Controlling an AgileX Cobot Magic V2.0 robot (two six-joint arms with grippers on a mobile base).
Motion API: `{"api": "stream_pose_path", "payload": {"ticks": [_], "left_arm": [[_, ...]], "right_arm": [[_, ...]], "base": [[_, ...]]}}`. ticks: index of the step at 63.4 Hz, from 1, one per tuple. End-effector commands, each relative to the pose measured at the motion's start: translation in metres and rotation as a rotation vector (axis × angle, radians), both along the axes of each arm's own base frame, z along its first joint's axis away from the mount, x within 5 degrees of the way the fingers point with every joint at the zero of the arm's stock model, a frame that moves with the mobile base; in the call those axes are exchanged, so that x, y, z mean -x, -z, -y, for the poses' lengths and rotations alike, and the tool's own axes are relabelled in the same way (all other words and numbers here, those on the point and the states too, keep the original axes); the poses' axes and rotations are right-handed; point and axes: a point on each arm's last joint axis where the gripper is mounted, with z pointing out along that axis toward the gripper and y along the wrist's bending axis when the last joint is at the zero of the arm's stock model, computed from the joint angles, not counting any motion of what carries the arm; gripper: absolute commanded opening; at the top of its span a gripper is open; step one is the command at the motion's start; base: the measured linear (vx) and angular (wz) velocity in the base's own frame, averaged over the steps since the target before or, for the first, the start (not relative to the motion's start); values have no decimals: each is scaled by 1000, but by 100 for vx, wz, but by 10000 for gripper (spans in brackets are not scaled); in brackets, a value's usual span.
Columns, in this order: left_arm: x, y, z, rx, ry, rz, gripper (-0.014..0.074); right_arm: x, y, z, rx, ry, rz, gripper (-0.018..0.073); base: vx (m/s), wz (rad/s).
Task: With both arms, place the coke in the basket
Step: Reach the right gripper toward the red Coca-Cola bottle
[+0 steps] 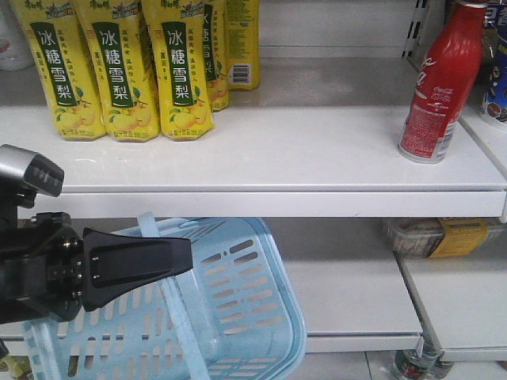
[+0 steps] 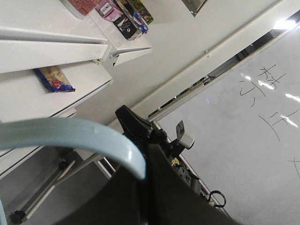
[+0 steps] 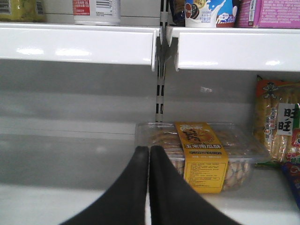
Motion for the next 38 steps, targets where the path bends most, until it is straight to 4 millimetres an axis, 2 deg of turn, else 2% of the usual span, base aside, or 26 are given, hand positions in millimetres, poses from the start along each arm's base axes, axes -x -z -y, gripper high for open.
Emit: {"api": "stream_pose_path", "payload": {"ticks": [1,16,20,23,26,32,38], "left_arm": [[14,-25,2,164,129,61,-6],[14,-25,2,164,129,61,-6],[14,-25,2,164,129,61,-6],[14,-25,2,164,129,61,-6],[14,-25,2,164,129,61,-6],[14,-25,2,164,129,61,-6],[14,-25,2,164,129,61,-6]], "right_arm": [[2,-11,-3,-194,-48,143,-5],[7,-31,4,-927,-133,320,-5],[10,-37,6,-988,-158,384,-5],[12,-45,5,-959,-183,416,-5],[16,-57,1,-823,-210,435,-3],[25,-98,-6,-514,-209,430,13],[29,-132,-5,-353,-156,417,78]], "base": [[0,0],[0,0],[0,0],[0,0],[0,0],[0,0],[0,0]]}}
